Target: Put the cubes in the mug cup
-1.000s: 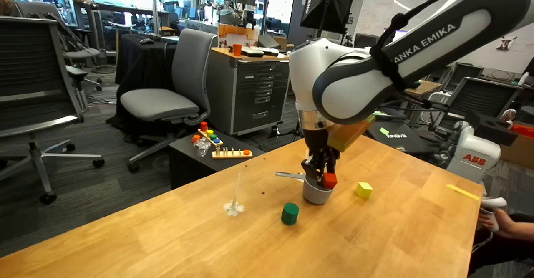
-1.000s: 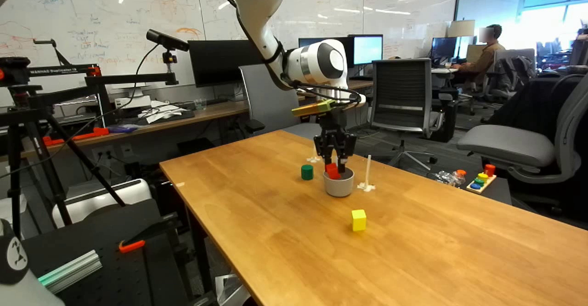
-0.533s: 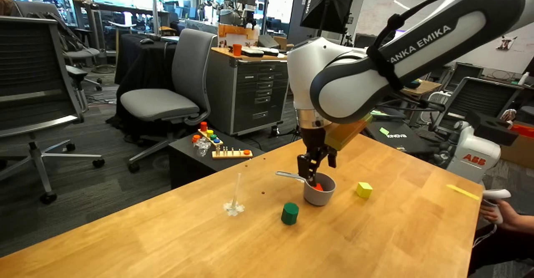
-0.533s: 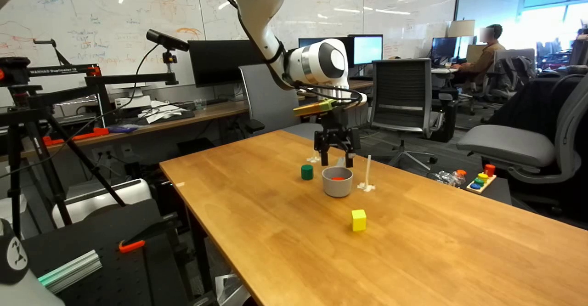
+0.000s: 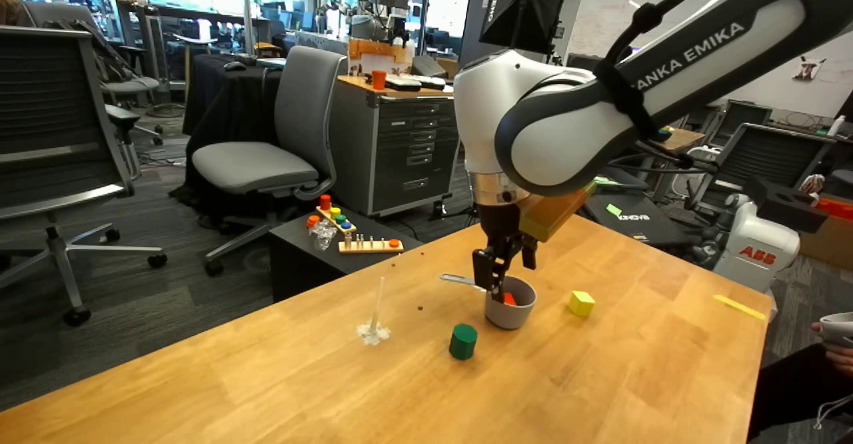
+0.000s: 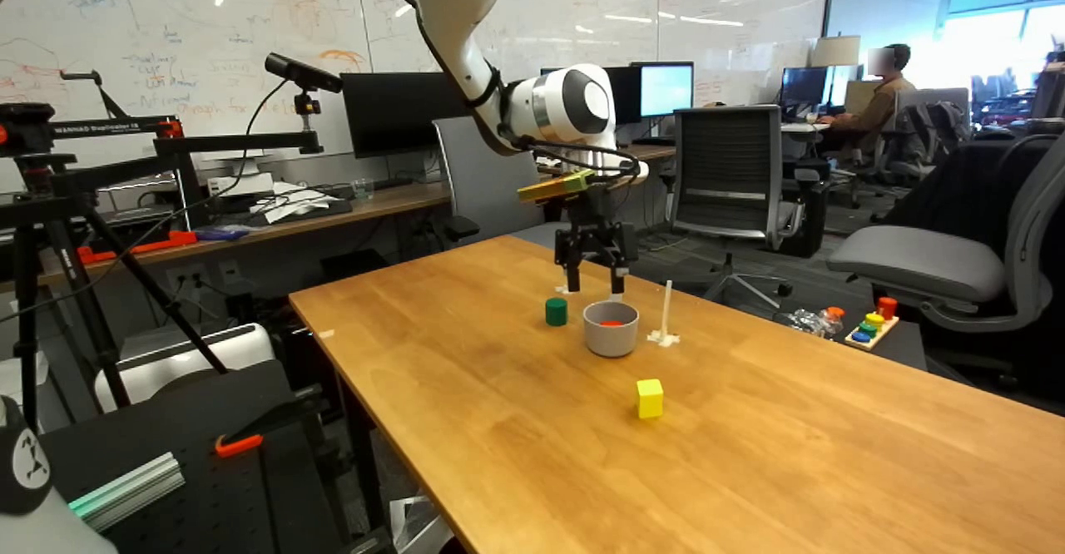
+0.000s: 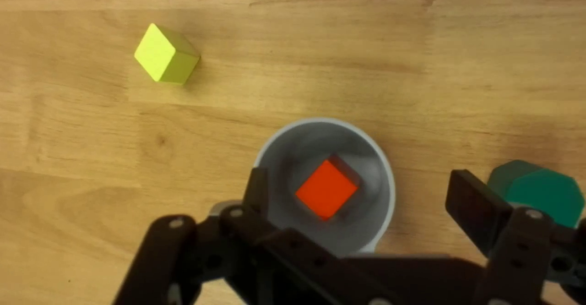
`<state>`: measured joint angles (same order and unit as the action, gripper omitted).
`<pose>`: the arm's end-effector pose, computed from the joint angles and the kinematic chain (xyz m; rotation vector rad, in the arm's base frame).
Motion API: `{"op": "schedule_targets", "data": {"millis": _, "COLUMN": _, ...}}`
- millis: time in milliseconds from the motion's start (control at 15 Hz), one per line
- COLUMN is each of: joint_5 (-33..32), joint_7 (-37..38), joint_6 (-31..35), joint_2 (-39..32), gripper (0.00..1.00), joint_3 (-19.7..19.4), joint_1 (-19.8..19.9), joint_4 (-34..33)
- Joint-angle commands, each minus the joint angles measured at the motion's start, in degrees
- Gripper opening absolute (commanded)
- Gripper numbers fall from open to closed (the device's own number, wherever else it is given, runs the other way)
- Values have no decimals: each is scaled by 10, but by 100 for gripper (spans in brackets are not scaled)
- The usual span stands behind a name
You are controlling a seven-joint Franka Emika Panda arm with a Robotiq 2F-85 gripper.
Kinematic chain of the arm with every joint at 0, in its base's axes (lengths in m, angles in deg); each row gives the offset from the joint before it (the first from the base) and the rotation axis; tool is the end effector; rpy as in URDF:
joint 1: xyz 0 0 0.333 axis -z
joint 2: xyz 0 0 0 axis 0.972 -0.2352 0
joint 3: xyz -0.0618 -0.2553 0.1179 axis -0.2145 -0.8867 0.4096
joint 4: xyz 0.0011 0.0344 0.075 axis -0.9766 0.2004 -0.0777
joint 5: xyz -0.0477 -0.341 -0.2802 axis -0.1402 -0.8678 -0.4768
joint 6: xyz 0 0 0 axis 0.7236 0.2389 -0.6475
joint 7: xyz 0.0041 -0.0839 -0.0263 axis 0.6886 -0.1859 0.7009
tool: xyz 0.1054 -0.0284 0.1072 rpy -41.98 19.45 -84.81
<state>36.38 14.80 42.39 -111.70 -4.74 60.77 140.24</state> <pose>0.6632 0.1593 0.0662 2.8188 0.1800 -0.2965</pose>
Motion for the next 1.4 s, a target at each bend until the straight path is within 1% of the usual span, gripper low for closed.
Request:
{"op": "schedule_targets", "data": {"millis": 0, "joint_5": -10, "joint_7": 9, "joint_6": 2, "joint_2": 50, "gripper": 100, "joint_3": 4, "joint_1": -33, "joint_4": 58}}
{"op": "schedule_targets", "data": {"millis": 133, "joint_5": -19, "joint_7": 10, "joint_6": 4, "joint_2": 60, "gripper": 100, "joint_3": 6, "joint_1": -49, "joint_4": 70}}
{"op": "schedule_targets", "data": {"millis": 333, "joint_5": -30, "joint_7": -2, "joint_6": 4, "joint_2": 61, "gripper": 100, "joint_3": 11, "joint_1": -63, "joint_4": 76}}
{"op": "schedule_targets", "data": {"millis": 467, "joint_5": -34, "joint_7": -24, "joint_6": -1, "joint_2": 50, "gripper": 100, "joint_3": 17, "joint_1": -64, "joint_4": 68}}
{"op": "schedule_targets", "data": {"millis": 533, "joint_5": -38, "joint_7": -46, "joint_6": -8, "joint_2": 40, "gripper": 100, "joint_3": 21, "joint_1": -63, "joint_4": 61}}
{"op": "schedule_targets", "data": {"millis": 933, "joint_5": -81, "joint_7": -102, "joint_6": -20, "joint_2": -10, "gripper": 100, "joint_3": 21, "joint_1": -71, "joint_4": 28}}
{"op": "schedule_targets", "data": {"millis": 1067, "joint_5": -88, "joint_7": -75, "joint_6": 1, "joint_2": -12, "gripper": 100, "joint_3": 16, "joint_1": -79, "joint_4": 31}}
{"op": "schedule_targets", "data": {"millis": 1133, "joint_5": -81, "joint_7": -70, "joint_6": -1, "joint_2": -7, "gripper": 100, "joint_3": 20, "joint_1": -80, "joint_4": 34}}
{"op": "schedule_targets", "data": {"millis": 1200, "joint_5": -85, "joint_7": -52, "joint_6": 6, "joint_2": -2, "gripper": 100, "joint_3": 15, "joint_1": -86, "joint_4": 41}}
{"op": "schedule_targets", "data": {"millis": 1267, "joint_5": -76, "joint_7": -75, "joint_6": 2, "joint_2": -9, "gripper": 100, "joint_3": 20, "joint_1": -74, "joint_4": 41}}
{"op": "schedule_targets", "data": {"millis": 1333, "joint_5": -76, "joint_7": -69, "joint_6": 3, "joint_2": -8, "gripper": 100, "joint_3": 20, "joint_1": -77, "joint_4": 41}}
